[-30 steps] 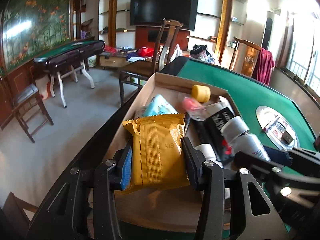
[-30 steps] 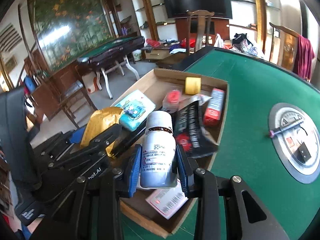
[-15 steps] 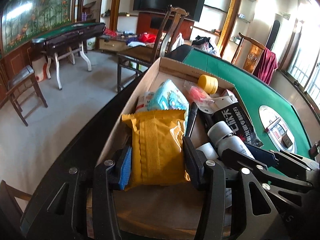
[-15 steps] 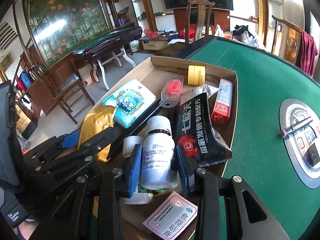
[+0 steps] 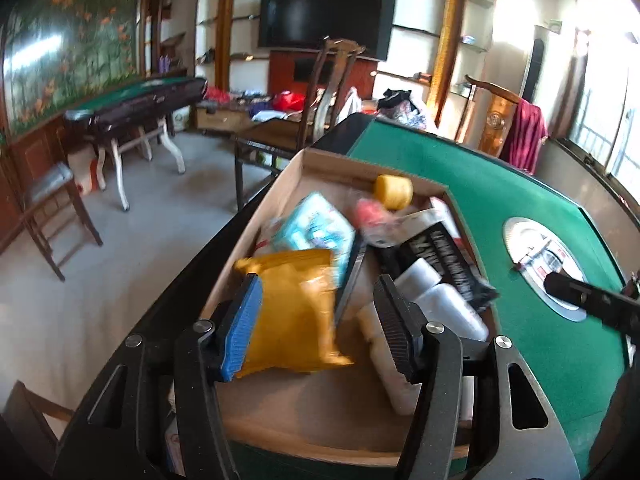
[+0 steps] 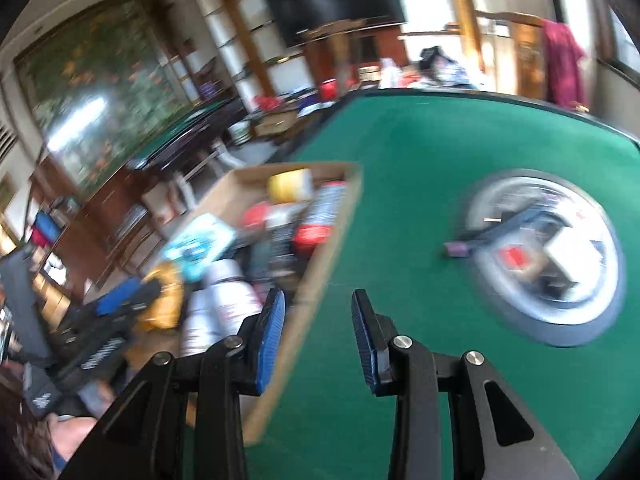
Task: Organize objects
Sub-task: 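Grasp the black pink-capped marker with the left gripper while the right gripper grasps the white square box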
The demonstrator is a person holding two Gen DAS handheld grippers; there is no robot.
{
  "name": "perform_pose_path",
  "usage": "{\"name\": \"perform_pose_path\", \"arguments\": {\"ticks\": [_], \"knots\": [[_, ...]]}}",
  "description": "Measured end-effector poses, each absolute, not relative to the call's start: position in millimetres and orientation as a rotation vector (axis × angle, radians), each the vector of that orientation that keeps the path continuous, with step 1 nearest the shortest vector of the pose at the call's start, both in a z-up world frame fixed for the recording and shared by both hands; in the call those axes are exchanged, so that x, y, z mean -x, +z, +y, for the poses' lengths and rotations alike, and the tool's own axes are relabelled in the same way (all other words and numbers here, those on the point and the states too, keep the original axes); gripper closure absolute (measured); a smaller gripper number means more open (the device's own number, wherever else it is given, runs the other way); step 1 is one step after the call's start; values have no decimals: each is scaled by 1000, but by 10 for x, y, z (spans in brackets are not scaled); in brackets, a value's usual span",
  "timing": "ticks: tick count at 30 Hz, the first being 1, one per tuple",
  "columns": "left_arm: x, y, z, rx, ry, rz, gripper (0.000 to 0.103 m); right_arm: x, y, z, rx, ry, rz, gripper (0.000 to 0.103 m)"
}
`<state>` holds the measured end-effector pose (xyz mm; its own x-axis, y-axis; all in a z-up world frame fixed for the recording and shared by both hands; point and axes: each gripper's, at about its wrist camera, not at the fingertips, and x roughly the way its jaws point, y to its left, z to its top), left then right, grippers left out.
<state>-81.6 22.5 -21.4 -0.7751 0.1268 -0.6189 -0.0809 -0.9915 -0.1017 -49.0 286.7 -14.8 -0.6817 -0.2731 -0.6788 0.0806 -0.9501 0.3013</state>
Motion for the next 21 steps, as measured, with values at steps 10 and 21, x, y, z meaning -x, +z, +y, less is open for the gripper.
{"name": "perform_pose_path", "arguments": {"ticks": [10,21], "knots": [[931,219,1474,941,2492,107,39,199,-241,4493,-1157,-2888,-736,67],[1891,-321,3269,1189,2186,426,39,78,-266,4938,-1086,-2845,-992,67]]}}
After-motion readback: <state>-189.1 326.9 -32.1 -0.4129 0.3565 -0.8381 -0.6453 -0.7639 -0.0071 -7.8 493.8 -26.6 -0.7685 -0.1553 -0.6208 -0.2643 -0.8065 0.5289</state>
